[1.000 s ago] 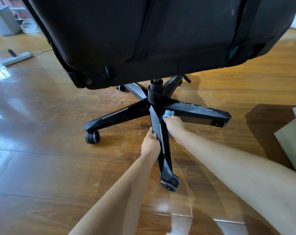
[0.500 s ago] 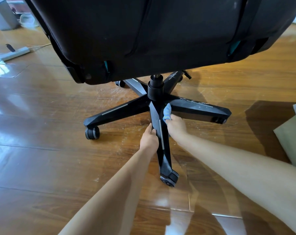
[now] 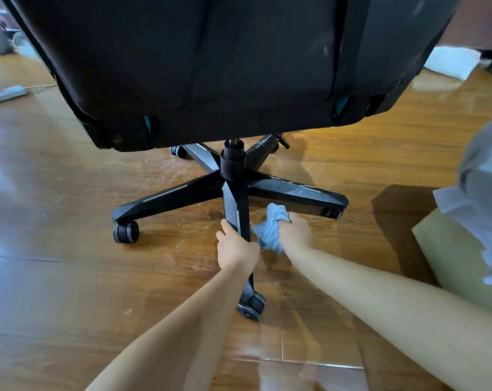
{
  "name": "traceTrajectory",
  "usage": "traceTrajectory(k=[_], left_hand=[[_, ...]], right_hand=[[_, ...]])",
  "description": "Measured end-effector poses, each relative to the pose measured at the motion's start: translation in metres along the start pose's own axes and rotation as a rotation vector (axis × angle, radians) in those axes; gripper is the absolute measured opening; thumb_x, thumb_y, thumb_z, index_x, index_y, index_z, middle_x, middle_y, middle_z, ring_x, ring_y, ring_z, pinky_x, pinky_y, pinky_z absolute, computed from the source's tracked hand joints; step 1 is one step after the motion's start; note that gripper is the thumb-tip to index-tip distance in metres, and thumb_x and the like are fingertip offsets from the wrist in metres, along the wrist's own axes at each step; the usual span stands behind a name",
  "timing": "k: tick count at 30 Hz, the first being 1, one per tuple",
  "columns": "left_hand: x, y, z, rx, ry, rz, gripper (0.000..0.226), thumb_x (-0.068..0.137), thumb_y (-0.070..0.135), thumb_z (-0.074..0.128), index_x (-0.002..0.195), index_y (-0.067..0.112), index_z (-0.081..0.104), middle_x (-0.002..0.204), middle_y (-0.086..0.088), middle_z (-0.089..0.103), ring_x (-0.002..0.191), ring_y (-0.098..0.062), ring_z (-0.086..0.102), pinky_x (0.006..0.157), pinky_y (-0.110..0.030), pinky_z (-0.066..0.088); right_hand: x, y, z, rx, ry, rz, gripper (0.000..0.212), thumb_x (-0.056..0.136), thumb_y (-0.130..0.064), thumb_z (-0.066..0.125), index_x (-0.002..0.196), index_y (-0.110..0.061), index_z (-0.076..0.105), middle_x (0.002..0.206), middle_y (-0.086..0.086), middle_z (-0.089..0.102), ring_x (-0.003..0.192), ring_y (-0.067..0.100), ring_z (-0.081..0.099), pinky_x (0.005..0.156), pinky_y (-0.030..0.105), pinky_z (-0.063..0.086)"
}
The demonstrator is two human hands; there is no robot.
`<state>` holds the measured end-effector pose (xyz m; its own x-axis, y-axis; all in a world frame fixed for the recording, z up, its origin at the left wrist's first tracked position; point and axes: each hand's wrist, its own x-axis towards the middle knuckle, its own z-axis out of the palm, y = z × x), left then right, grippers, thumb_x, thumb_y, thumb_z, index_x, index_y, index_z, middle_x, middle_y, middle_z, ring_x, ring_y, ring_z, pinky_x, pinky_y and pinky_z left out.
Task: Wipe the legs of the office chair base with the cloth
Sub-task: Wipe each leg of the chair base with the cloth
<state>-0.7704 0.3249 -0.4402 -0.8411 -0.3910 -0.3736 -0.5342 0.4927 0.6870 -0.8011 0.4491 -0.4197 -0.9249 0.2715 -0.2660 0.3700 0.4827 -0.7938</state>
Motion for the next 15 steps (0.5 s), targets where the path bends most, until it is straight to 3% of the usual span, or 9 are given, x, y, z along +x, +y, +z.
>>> traceTrajectory(k=[2, 7, 11, 15], left_hand=[[-0.002, 0.001, -0.001, 0.107, 0.004, 0.008, 0.096, 0.095, 0.015, 0.069, 0.168, 0.016, 0.007, 0.159, -0.011, 0.035, 0.124, -0.038, 0.061, 0.087, -0.046, 0.061], [-0.011, 0.001, -0.006, 0.280, 0.004, 0.073, 0.097, 0.097, 0.017, 0.070, 0.167, 0.009, 0.004, 0.160, -0.013, 0.038, 0.124, -0.038, 0.063, 0.075, -0.038, 0.053], [-0.016, 0.000, -0.002, 0.350, 0.010, 0.086, 0.103, 0.096, 0.023, 0.071, 0.168, 0.007, 0.000, 0.159, -0.013, 0.041, 0.126, -0.036, 0.063, 0.084, -0.041, 0.056], [-0.018, -0.005, 0.004, 0.370, 0.012, 0.099, 0.105, 0.096, 0.030, 0.072, 0.168, 0.007, -0.002, 0.159, -0.012, 0.041, 0.124, -0.035, 0.064, 0.084, -0.041, 0.057]], right_hand=[[0.014, -0.010, 0.000, 0.042, 0.010, 0.030, 0.018, 0.085, -0.005, 0.040, 0.074, -0.017, 0.046, 0.072, 0.004, 0.053, 0.061, 0.022, 0.046, 0.052, 0.029, 0.029], [0.009, -0.028, 0.011, 0.085, -0.018, 0.004, 0.017, 0.079, -0.002, 0.039, 0.070, -0.016, 0.043, 0.070, 0.006, 0.051, 0.063, 0.025, 0.047, 0.056, 0.031, 0.033], [0.003, -0.034, 0.015, 0.027, -0.097, -0.025, 0.021, 0.079, 0.000, 0.040, 0.067, -0.016, 0.038, 0.069, 0.005, 0.048, 0.063, 0.025, 0.043, 0.053, 0.031, 0.028], [0.002, -0.035, 0.016, -0.028, -0.123, -0.008, 0.020, 0.079, -0.001, 0.041, 0.067, -0.016, 0.037, 0.077, 0.007, 0.050, 0.070, 0.027, 0.044, 0.051, 0.031, 0.025]])
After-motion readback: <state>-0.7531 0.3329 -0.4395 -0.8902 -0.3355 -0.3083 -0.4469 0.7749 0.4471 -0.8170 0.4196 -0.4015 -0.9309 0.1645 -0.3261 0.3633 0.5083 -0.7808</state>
